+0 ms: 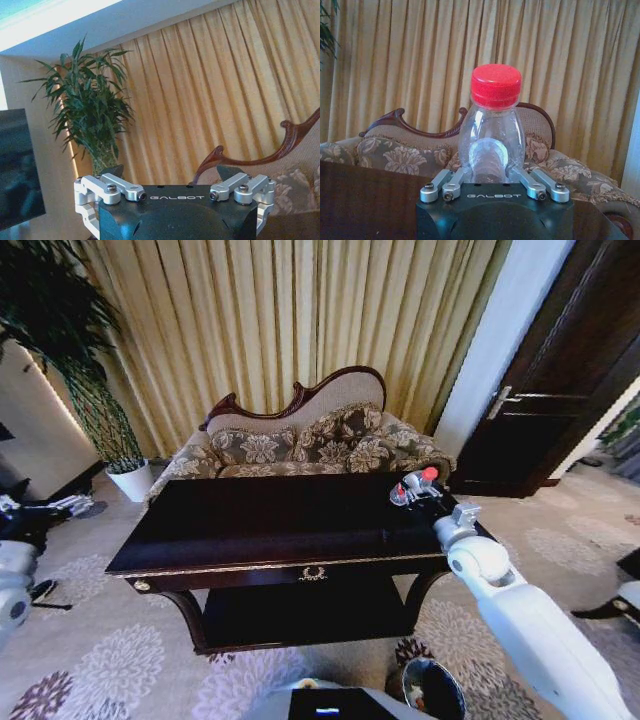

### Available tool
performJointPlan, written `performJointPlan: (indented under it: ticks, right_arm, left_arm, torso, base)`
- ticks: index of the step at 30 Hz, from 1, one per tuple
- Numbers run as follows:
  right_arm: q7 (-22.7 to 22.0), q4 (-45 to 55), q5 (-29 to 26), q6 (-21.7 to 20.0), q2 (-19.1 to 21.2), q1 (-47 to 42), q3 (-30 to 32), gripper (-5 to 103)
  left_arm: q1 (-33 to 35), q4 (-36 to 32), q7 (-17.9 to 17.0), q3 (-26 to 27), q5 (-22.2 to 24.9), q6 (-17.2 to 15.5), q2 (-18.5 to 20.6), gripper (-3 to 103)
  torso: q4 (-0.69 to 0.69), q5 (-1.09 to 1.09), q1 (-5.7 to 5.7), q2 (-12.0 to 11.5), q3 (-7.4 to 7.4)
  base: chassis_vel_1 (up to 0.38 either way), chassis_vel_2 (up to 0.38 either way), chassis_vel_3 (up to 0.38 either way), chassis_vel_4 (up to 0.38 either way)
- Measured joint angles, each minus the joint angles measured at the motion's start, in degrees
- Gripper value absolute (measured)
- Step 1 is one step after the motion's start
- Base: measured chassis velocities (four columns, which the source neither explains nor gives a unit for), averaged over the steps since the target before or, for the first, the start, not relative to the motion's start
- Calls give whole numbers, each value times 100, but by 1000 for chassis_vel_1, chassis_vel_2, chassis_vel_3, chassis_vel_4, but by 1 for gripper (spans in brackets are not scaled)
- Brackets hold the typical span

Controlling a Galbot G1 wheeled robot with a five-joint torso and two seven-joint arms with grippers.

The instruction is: Move to the front of the table and place the trash on the table into the trash bin.

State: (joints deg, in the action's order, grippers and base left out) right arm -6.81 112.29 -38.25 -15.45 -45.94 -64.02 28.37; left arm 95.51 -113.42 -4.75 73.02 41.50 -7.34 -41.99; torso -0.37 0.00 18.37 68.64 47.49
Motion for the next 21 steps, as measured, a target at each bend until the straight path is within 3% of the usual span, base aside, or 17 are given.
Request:
performJointPlan:
  ticks: [7, 21]
  right_arm:
    - [0, 55, -76, -15, 149, -67, 23, 28]
    - [0, 83, -95, -2, 202, -225, 132, 28]
  left_arm:
    - [80, 287, 114, 49, -116, 259, 76, 100]
    - [47, 211, 133, -91, -203, 271, -61, 100]
  torso:
    - [0, 0, 2, -1, 1]
    - [0, 0, -3, 2, -1]
  base:
    - [42, -32, -35, 40]
    - [181, -175, -179, 186]
